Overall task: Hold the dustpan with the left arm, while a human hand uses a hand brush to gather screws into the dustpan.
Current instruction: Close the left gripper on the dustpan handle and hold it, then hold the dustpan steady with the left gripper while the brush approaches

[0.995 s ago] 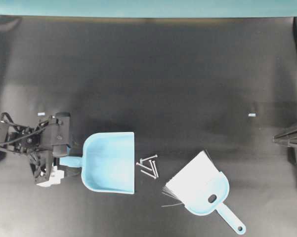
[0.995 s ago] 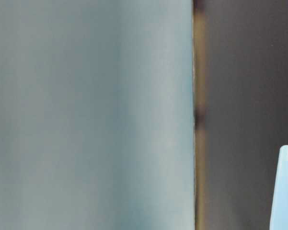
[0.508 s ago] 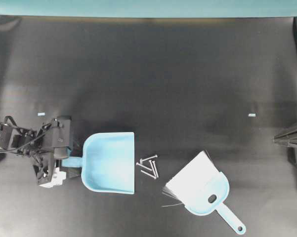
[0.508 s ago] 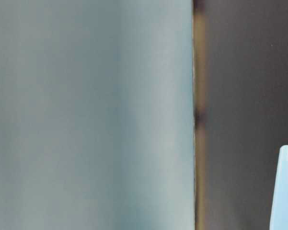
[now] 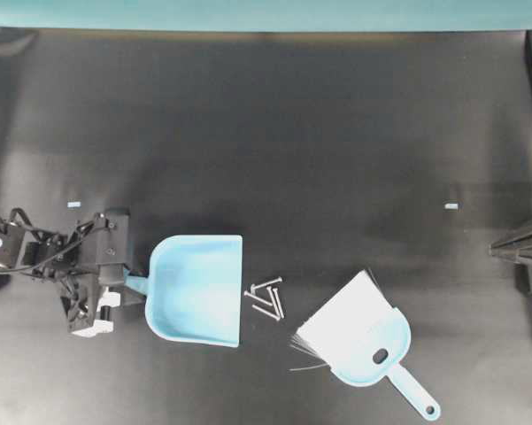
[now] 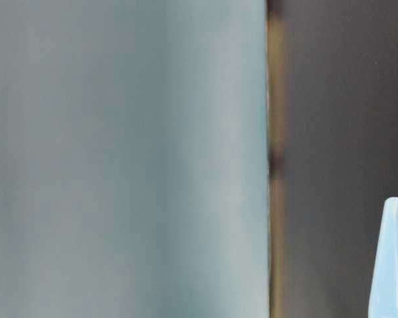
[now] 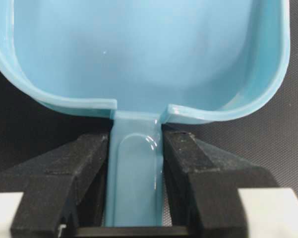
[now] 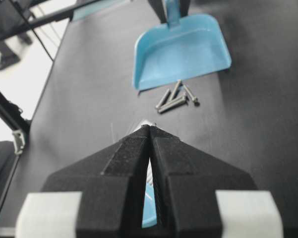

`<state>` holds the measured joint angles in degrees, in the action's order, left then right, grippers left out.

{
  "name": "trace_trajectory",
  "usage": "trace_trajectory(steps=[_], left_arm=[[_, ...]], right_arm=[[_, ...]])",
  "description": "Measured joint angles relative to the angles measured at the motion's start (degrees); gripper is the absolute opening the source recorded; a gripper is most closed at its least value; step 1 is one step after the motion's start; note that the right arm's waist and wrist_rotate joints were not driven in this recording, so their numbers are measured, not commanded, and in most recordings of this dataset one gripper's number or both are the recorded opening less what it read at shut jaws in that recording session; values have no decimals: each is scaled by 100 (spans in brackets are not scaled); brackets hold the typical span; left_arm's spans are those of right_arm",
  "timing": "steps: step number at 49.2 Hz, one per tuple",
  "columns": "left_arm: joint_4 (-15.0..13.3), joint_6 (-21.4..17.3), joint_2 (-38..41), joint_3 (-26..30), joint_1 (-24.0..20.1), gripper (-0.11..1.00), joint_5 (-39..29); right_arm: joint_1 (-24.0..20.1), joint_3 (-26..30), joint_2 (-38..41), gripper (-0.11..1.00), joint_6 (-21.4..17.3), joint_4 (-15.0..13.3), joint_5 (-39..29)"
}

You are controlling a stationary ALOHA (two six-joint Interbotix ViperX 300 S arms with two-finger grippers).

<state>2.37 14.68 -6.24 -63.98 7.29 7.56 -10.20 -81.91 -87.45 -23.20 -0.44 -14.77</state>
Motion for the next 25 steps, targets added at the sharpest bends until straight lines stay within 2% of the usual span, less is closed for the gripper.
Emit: trace_trajectory(steps=[25], left_arm=[[0, 53, -510, -9, 0, 30, -79]], right_arm=[[0, 0, 0, 0, 0, 0, 0]])
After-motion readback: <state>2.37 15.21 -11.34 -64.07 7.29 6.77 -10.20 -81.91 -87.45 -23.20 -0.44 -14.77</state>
